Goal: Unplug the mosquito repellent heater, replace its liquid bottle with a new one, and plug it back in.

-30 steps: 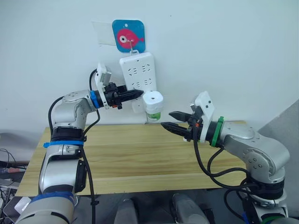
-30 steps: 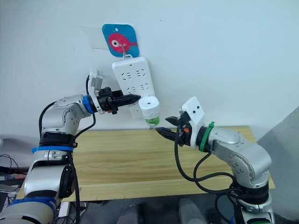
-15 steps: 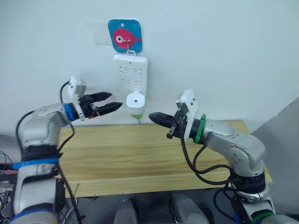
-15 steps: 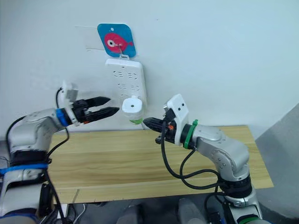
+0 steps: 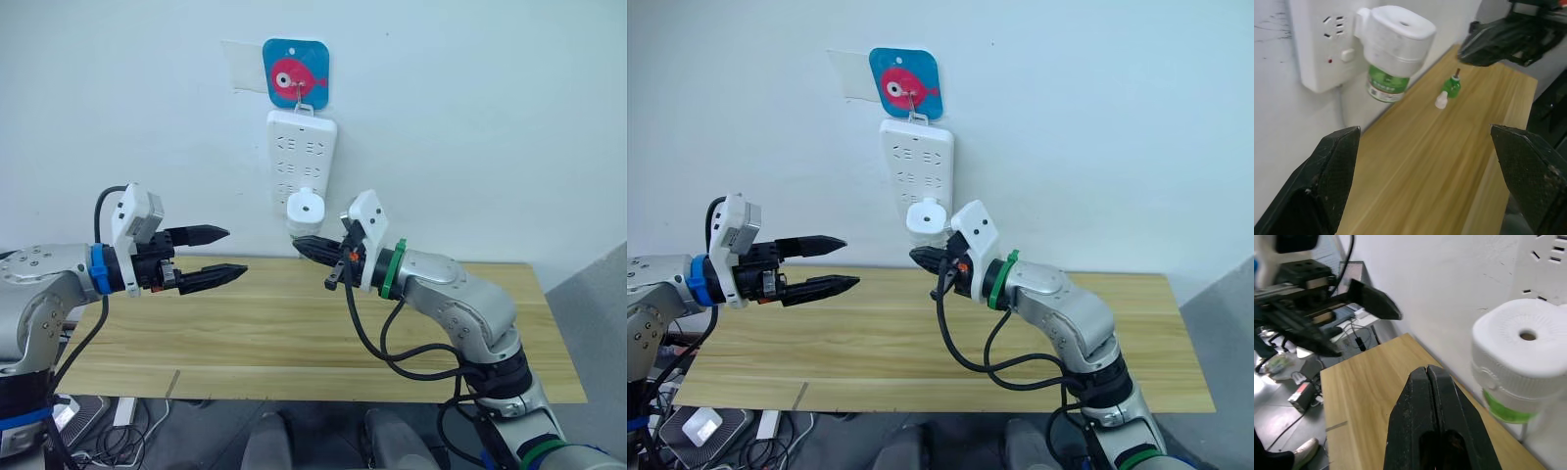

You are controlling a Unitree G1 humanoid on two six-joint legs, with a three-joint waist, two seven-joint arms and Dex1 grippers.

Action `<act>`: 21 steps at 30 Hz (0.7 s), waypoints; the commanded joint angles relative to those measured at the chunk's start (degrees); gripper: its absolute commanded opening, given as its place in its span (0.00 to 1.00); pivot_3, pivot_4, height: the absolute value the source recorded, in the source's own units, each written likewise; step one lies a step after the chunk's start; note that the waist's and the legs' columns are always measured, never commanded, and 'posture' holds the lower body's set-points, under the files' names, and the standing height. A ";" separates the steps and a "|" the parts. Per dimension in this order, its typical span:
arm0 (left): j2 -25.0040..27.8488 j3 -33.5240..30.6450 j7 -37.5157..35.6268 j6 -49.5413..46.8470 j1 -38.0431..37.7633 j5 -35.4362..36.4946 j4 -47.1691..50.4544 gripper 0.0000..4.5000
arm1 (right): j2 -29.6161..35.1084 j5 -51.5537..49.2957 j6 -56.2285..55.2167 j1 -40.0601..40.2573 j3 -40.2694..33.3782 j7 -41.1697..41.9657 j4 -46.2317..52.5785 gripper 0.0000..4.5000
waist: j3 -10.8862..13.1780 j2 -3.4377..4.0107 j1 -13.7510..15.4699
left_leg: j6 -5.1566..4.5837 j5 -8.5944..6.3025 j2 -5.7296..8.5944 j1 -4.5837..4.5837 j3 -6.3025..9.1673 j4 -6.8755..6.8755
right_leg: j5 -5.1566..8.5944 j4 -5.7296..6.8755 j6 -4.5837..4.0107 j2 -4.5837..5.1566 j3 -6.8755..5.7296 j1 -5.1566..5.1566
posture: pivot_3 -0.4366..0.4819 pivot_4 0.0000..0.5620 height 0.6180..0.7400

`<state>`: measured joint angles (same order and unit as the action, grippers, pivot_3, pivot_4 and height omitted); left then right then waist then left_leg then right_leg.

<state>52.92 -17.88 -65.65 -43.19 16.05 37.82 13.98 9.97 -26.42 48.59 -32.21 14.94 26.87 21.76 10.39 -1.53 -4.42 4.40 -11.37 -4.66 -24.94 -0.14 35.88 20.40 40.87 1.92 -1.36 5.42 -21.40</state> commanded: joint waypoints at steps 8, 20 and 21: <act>0.66 0.49 1.57 0.22 2.34 1.92 1.44 1.00 | -0.50 4.63 -3.47 -1.37 0.98 -1.94 -1.38 0.00 | 0.00 0.01 0.63 | -0.01 -0.01 0.00 0.00 0.00 -0.02 | 0.02 -0.01 -0.03 -0.02 0.03 -0.03 | 0.48 0.26 1.00; 0.54 1.34 2.11 0.60 2.87 1.80 1.19 1.00 | -0.82 8.55 -5.46 -1.59 1.72 -2.43 -2.93 0.00 | 0.00 0.01 0.85 | 0.00 -0.01 0.01 0.00 0.00 -0.01 | 0.02 0.00 -0.03 -0.03 0.03 -0.03 | 0.48 0.26 1.00; 0.59 1.29 2.11 0.62 2.83 1.82 1.15 1.00 | -0.92 8.75 -5.56 -1.56 1.68 -2.56 -2.97 0.00 | 0.01 0.01 0.87 | 0.00 -0.01 0.01 0.00 0.00 -0.01 | 0.02 0.00 -0.03 -0.03 0.03 -0.03 | 0.48 0.26 1.00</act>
<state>52.91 -15.84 -63.54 -43.31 18.34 38.83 14.70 9.60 -18.10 44.40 -32.68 16.99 24.84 17.66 10.40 -1.52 -3.55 4.39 -11.38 -4.65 -24.94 -0.14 35.87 20.42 40.87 1.89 -1.39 5.45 -21.43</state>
